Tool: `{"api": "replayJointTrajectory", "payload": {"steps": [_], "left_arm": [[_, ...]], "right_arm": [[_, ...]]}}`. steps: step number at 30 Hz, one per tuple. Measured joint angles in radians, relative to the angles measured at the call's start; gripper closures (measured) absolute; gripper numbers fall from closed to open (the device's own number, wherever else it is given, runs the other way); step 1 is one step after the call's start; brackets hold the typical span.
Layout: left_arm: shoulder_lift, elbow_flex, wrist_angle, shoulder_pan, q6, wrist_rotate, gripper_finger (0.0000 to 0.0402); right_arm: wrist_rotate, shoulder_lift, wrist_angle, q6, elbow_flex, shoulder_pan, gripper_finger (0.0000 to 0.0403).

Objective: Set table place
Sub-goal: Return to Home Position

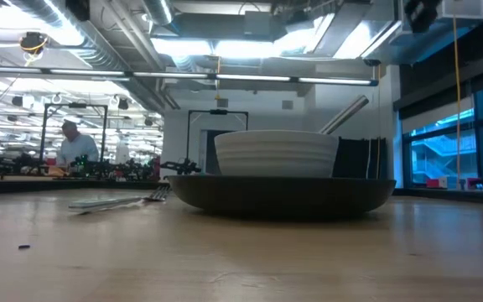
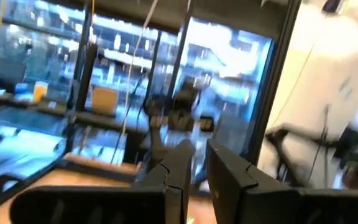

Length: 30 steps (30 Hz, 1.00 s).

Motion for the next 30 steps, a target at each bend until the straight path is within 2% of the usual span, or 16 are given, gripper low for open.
{"api": "replayJointTrajectory", "payload": {"steps": [3, 6, 10, 12, 14, 18, 22, 27, 30], "left_arm": [[-0.046, -0.111, 0.160, 0.000, -0.005, -0.001, 0.0358], [-0.070, -0.191, 0.248, 0.000, 0.002, -0.028, 0.0358], [-0.086, -0.257, 0.297, 0.001, -0.018, -0.037, 0.0358], [-0.093, -0.281, 0.309, 0.001, -0.038, -0.037, 0.0358], [-0.096, -0.299, 0.324, 0.001, -0.040, -0.037, 0.0358], [-0.098, -0.346, 0.384, 0.001, -0.039, -0.051, 0.0358], [-0.098, -0.418, 0.473, 0.001, -0.049, -0.056, 0.0358], [-0.097, -0.416, 0.455, 0.001, -0.090, -0.120, 0.0358], [-0.097, -0.416, 0.461, 0.001, -0.085, -0.124, 0.0358]], "right_arm": [[0.014, -0.070, 0.088, -0.038, -0.107, -0.001, 0.0391], [0.062, -0.141, 0.158, -0.155, -0.185, -0.001, 0.0391], [0.154, -0.233, 0.229, -0.229, -0.259, -0.001, 0.0391], [0.166, -0.278, 0.239, -0.225, -0.287, -0.001, 0.0391], [0.158, -0.321, 0.237, -0.209, -0.312, -0.001, 0.0391], [0.072, -0.400, 0.239, -0.197, -0.366, -0.001, 0.0391], [0.059, -0.472, 0.240, -0.193, -0.428, -0.002, 0.0391], [0.044, -0.551, 0.291, -0.138, -0.509, -0.002, 0.0391], [0.019, -0.586, 0.313, -0.138, -0.563, -0.002, 0.0391]]}}
